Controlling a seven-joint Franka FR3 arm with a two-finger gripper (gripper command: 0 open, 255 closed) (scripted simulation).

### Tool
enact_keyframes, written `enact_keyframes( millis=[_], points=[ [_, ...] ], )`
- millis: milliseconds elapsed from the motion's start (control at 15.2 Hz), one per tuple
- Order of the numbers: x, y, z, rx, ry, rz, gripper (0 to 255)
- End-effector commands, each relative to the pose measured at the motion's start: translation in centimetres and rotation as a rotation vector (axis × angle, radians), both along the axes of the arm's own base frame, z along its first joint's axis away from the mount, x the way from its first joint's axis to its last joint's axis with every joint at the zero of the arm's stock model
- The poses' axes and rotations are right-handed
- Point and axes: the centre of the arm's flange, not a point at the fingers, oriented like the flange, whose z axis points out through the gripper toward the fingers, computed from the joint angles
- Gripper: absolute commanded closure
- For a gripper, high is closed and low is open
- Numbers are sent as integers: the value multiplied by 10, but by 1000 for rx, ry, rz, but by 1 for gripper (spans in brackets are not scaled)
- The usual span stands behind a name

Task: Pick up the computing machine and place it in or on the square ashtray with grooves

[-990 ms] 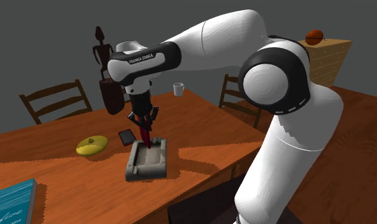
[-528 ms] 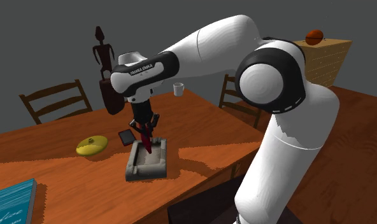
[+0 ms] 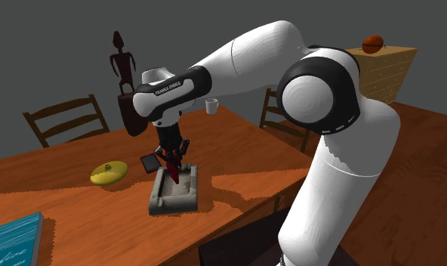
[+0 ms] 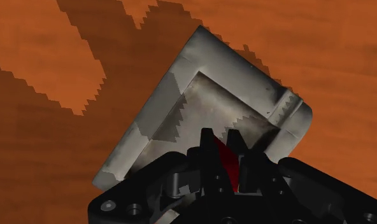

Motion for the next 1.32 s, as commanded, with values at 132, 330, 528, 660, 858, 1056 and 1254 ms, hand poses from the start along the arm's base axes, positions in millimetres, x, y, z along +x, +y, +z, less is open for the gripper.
enact_keyframes(
  millis=[132, 330, 528, 660, 858, 1056, 1254],
  points=[
    [0, 0, 0, 0, 0, 0, 0],
    [0, 0, 0, 0, 0, 0, 0],
    [2, 1, 13, 0, 0, 0, 0],
    [7, 2, 39, 0, 0, 0, 0],
    [9, 3, 49, 0, 0, 0, 0],
    [9, 3, 49, 0, 0, 0, 0],
    [9, 3, 49, 0, 0, 0, 0]
  ],
)
